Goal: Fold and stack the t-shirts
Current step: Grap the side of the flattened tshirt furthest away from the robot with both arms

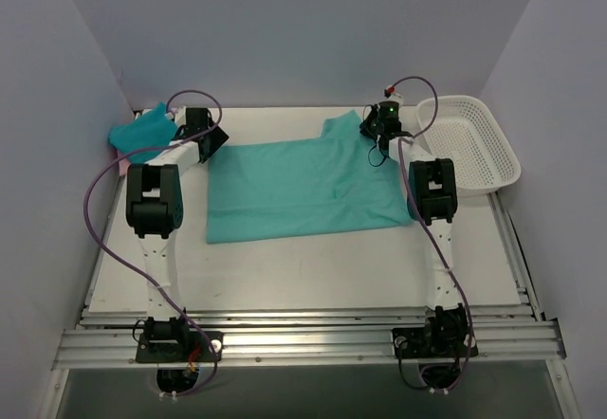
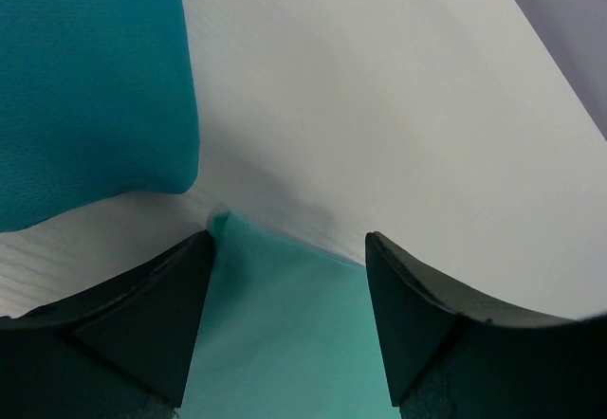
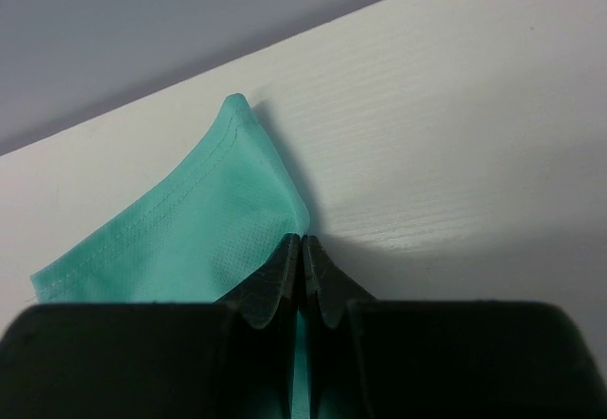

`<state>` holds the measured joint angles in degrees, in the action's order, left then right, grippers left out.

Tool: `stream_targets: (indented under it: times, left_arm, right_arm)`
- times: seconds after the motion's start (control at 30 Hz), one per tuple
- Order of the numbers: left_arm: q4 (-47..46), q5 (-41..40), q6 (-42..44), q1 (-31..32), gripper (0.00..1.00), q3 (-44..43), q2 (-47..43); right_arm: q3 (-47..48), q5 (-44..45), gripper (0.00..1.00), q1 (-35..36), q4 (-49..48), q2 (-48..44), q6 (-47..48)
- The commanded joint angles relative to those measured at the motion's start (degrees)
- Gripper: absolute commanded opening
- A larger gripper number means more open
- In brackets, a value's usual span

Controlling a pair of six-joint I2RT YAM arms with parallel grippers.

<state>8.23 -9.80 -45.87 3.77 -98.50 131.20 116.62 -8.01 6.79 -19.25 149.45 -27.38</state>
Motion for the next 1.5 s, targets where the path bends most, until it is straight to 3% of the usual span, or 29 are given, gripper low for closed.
stream_targets:
  times: [0.0, 0.13, 0.27, 0.37, 0.4, 0.5, 0.6, 1.0, 1.47]
  left_arm:
    - [2.8, 1.5, -0.4, 0.4, 0.74, -3.1, 1.8]
    - [3.2, 1.1, -0.7, 0.6, 0.66, -3.8, 2.4]
    - [4.7, 0.8, -0.7, 0.6, 0.52, -5.2, 3.6]
    - [6.0, 0.8, -0.6, 0.6, 0.37, -6.7, 4.9]
    - [6.4, 0.8, -0.6, 0.6, 0.24, -7.1, 5.1]
    - [7.0, 0.8, -0.8, 0.6, 0.10, -7.8, 5.9]
    - [7.6, 0.7, -0.7, 0.6, 0.03, -8.5, 6.2]
    - [10.0, -0.1, 3.4, 0.6, 0.02, -12.1, 3.6]
    - [5.8, -0.3, 4.8, 1.2, 0.02, 0.4, -9.5]
  right_arm:
    - [-2.0, -0.2, 0.00, -0.5, 4.0, -2.7, 0.3]
    - [-2.6, -0.5, 0.00, -0.5, 3.4, -2.8, 0.2]
    - [-2.9, -0.6, 0.00, -0.5, 3.1, -2.8, 0.1]
    - [-3.8, -0.6, 0.00, -0.6, 2.4, -2.9, 0.0]
    - [-3.9, -0.6, 0.00, -0.5, 2.4, -2.9, 0.0]
    - [-4.0, -0.6, 0.00, -0.5, 2.1, -2.9, 0.0]
    - [-4.3, -0.6, 0.00, -0.6, 1.8, -3.5, 0.0]
    - [-4.3, -0.3, 0.00, -1.6, 2.9, -10.6, 0.4]
    - [-20.0, 0.7, 0.00, -0.6, 0.2, -25.5, 1.4]
